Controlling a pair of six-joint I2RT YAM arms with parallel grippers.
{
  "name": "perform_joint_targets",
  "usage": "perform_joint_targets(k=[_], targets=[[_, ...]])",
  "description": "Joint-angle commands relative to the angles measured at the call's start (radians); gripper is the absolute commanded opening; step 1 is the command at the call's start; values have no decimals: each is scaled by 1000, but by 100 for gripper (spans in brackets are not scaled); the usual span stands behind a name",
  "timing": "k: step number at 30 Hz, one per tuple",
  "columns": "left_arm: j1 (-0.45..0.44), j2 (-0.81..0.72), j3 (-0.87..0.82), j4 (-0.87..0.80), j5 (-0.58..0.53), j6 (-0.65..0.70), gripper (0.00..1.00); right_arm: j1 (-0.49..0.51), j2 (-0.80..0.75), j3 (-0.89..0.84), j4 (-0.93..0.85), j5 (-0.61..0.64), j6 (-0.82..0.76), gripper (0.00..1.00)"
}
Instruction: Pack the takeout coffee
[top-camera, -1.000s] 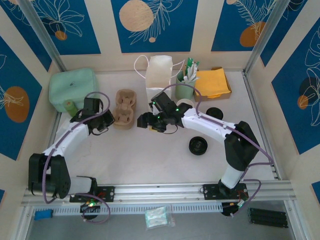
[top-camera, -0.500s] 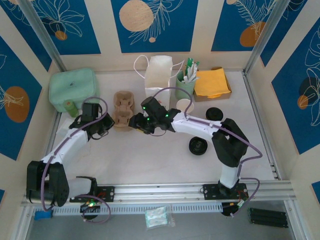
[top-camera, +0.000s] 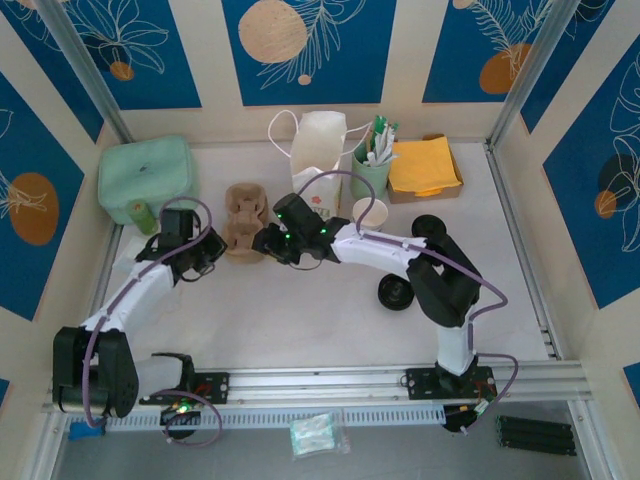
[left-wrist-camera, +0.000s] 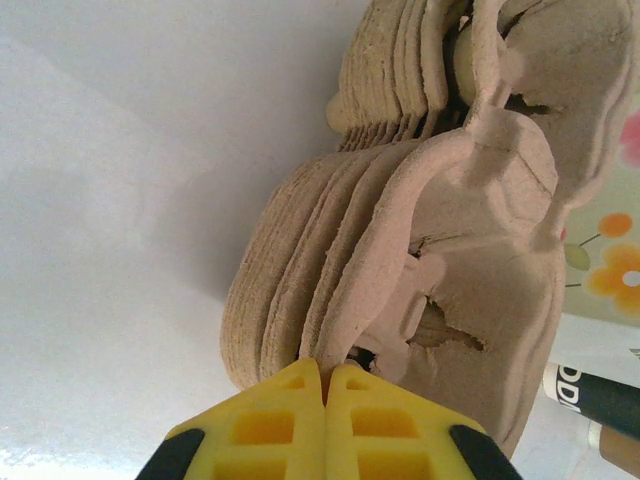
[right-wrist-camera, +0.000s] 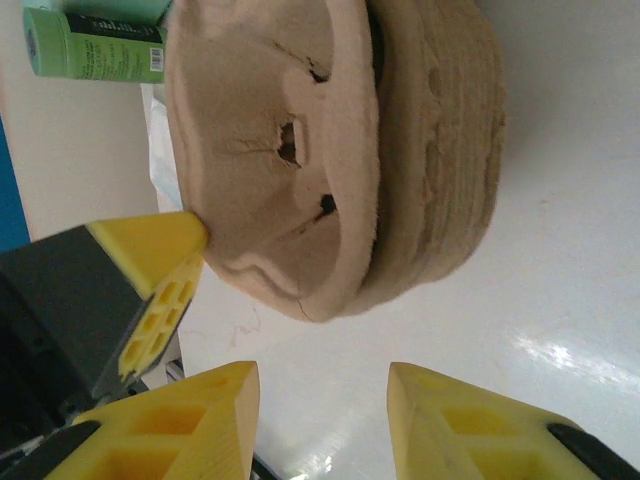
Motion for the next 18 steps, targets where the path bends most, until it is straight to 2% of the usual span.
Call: perform_joint_targets(k=[1, 18], targets=[[20, -24, -14, 17, 31, -10, 5, 13, 33, 33, -15, 22, 22, 37], [50, -43, -30, 14, 61, -7, 4, 21, 114, 119, -47, 23, 18, 32]])
